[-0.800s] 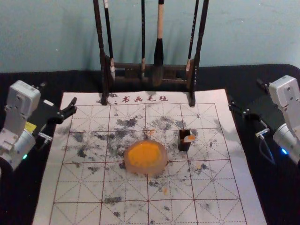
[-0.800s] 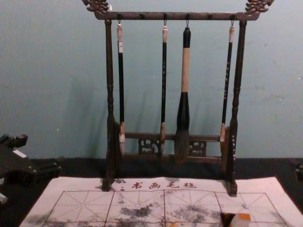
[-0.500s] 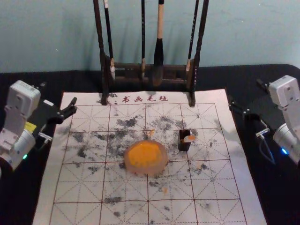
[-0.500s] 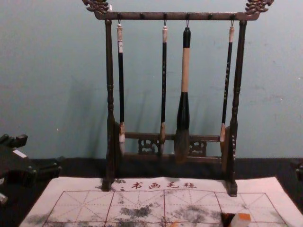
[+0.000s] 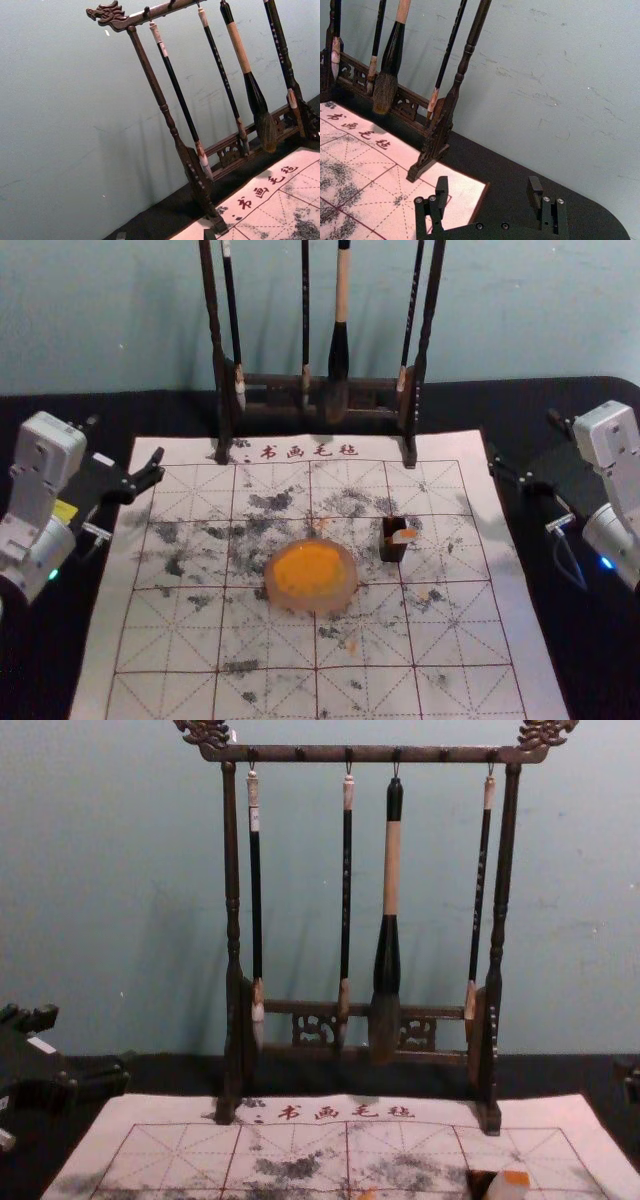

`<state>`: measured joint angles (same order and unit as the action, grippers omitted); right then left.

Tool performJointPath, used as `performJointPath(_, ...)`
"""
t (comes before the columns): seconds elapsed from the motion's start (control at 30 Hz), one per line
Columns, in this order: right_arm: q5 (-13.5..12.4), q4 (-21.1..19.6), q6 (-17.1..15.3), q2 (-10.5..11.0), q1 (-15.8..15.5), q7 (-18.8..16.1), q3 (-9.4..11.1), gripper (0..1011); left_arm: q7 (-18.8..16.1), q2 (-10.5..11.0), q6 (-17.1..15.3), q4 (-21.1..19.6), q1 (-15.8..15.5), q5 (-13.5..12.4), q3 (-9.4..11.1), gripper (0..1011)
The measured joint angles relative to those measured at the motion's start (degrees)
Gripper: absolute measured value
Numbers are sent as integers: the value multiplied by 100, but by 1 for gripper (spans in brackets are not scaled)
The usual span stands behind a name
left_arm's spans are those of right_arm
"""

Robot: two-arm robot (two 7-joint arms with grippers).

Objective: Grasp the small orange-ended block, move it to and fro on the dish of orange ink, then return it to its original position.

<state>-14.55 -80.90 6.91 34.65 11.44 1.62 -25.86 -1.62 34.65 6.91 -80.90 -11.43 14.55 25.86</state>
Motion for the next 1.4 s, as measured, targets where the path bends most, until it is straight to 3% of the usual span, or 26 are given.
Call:
performJointPath(0.8,0,-1,42,3,-6,-95,18,1000,0,0,0,0,0,0,0,1001)
performJointPath(1.03,-191,-52,473,168,-54,-872,52,1000,0,0,0,0,0,0,0,1001)
performJointPath(1.4,-884,-43,1287,539,-155,-2658,103,1000,0,0,0,0,0,0,0,1001)
